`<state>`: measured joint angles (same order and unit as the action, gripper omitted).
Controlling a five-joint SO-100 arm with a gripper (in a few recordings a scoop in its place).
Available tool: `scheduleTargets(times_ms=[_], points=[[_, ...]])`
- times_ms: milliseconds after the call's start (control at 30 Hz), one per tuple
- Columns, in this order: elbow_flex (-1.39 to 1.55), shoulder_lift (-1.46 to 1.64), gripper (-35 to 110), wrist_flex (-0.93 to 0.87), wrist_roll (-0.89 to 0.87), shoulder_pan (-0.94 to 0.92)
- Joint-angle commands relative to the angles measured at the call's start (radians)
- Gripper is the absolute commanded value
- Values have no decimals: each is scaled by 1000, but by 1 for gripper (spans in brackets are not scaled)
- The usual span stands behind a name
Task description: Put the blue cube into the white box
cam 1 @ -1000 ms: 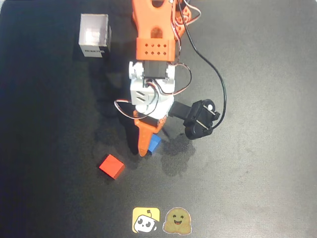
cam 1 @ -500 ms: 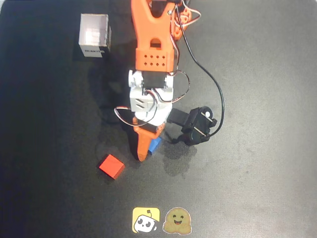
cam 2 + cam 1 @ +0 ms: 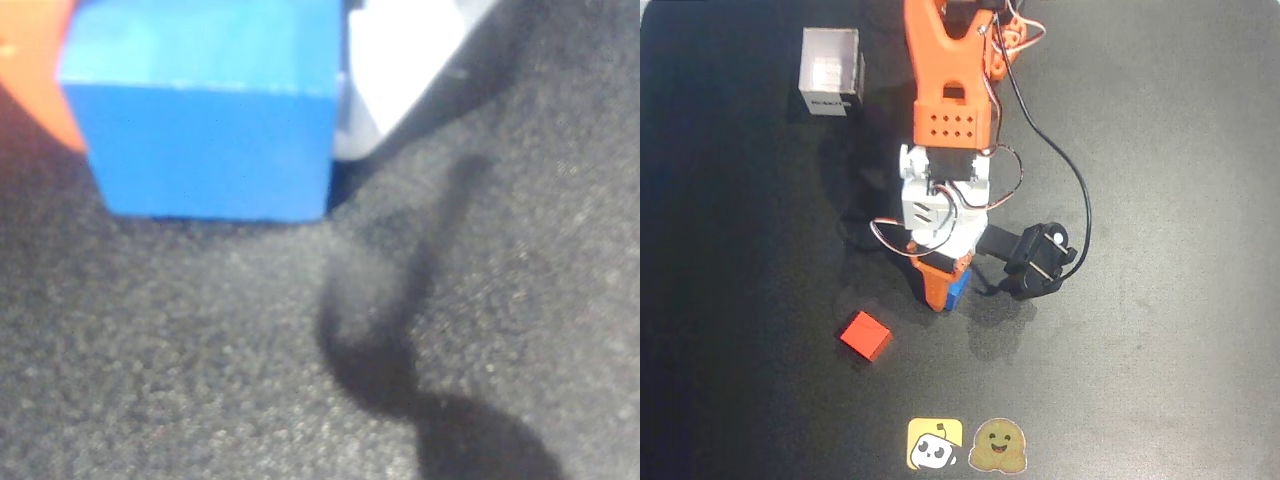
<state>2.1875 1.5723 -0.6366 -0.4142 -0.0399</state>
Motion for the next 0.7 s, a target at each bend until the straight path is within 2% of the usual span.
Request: scheduleTargets(times_ms=[0,233,533,667], points=[[5,15,2,-2,-23,-11],[3,127,0,-63,-25,-29],[-232,235,0,-354,-64,-38],[-314,273,0,-419,-94,-43]])
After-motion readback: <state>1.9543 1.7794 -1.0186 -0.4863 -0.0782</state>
